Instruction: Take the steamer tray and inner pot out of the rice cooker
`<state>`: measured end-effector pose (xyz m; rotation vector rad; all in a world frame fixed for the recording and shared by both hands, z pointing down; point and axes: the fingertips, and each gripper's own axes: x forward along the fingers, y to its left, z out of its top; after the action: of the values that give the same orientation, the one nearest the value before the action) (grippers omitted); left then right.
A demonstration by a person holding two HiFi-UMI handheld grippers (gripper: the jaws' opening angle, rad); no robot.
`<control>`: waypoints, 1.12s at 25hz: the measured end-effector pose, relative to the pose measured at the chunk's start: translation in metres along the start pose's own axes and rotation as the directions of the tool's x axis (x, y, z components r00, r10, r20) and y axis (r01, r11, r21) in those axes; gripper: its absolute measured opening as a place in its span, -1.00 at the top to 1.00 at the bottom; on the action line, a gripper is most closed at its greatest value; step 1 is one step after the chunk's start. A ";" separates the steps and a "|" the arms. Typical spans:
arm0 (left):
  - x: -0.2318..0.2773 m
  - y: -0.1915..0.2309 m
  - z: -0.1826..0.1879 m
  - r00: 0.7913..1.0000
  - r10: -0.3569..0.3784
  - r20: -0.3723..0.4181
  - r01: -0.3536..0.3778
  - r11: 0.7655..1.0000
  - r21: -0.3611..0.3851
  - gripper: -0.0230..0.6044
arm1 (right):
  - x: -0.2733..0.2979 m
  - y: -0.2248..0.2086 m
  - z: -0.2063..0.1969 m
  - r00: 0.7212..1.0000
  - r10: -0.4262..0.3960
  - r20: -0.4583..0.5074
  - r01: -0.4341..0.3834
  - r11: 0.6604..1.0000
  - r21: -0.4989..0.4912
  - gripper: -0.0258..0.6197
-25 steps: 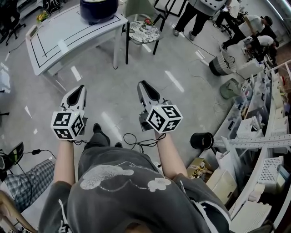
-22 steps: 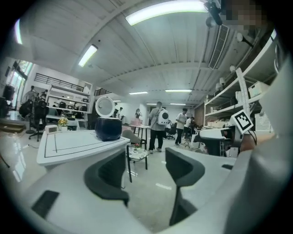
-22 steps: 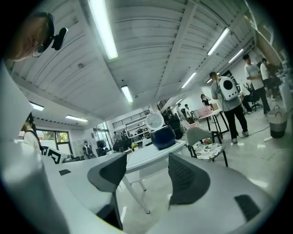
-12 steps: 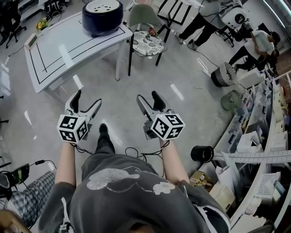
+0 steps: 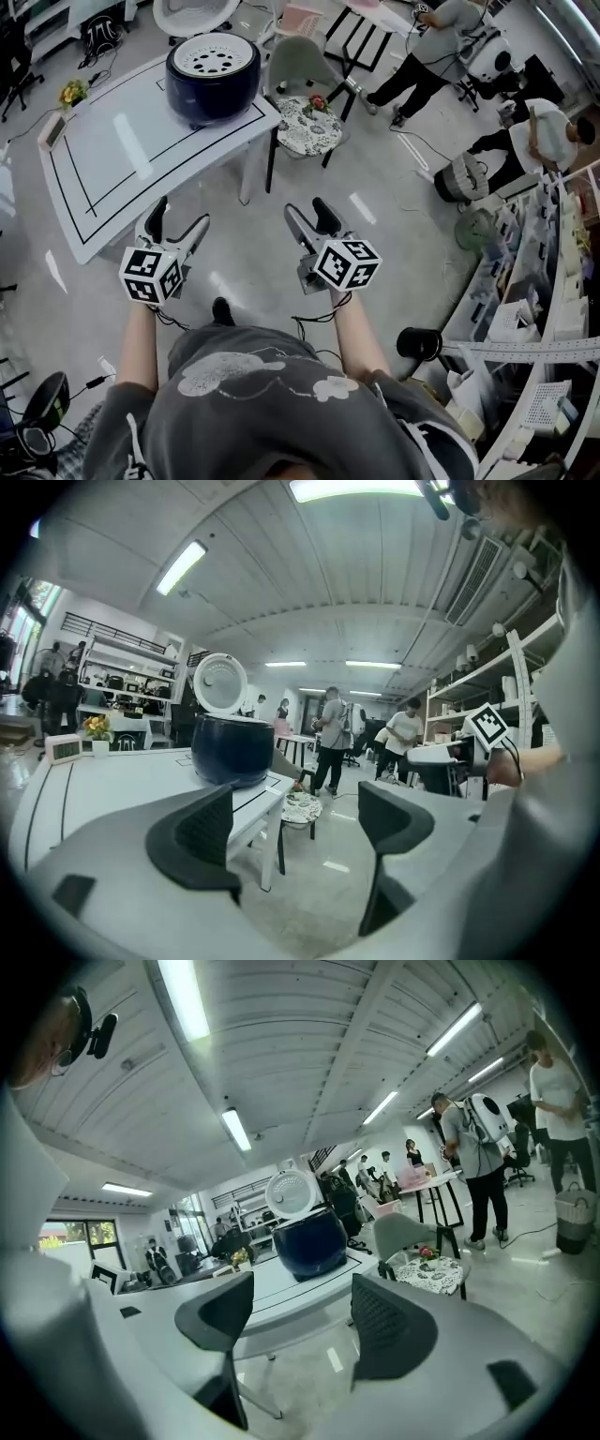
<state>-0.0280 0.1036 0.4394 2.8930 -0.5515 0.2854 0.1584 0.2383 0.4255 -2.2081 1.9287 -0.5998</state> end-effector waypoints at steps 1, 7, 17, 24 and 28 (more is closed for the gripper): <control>0.005 0.012 0.002 1.000 0.004 -0.001 -0.004 1.000 -0.007 -0.38 | 0.015 0.002 0.004 1.000 0.004 0.000 -0.004 1.000 0.004 -0.05; 0.029 0.059 0.009 1.000 0.013 -0.001 -0.013 1.000 -0.028 -0.38 | 0.079 0.018 0.009 0.999 0.041 -0.021 -0.041 0.999 0.006 -0.05; 0.071 0.107 0.025 0.998 0.061 0.007 -0.060 0.996 -0.067 -0.38 | 0.154 -0.010 0.055 0.997 0.077 -0.006 -0.077 0.997 0.002 -0.05; 0.114 0.156 0.072 0.981 0.183 0.061 -0.178 0.981 -0.073 -0.38 | 0.255 -0.052 0.133 0.984 0.168 0.053 -0.167 0.986 -0.009 -0.05; 0.145 0.184 0.095 0.964 0.258 0.070 -0.253 0.964 -0.077 -0.38 | 0.316 -0.067 0.170 0.972 0.230 0.041 -0.228 0.972 -0.053 -0.05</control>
<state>0.0492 -0.1348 0.4062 2.7760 -0.9335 0.1834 0.3158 -0.0837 0.3581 -1.9657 2.1529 -0.4661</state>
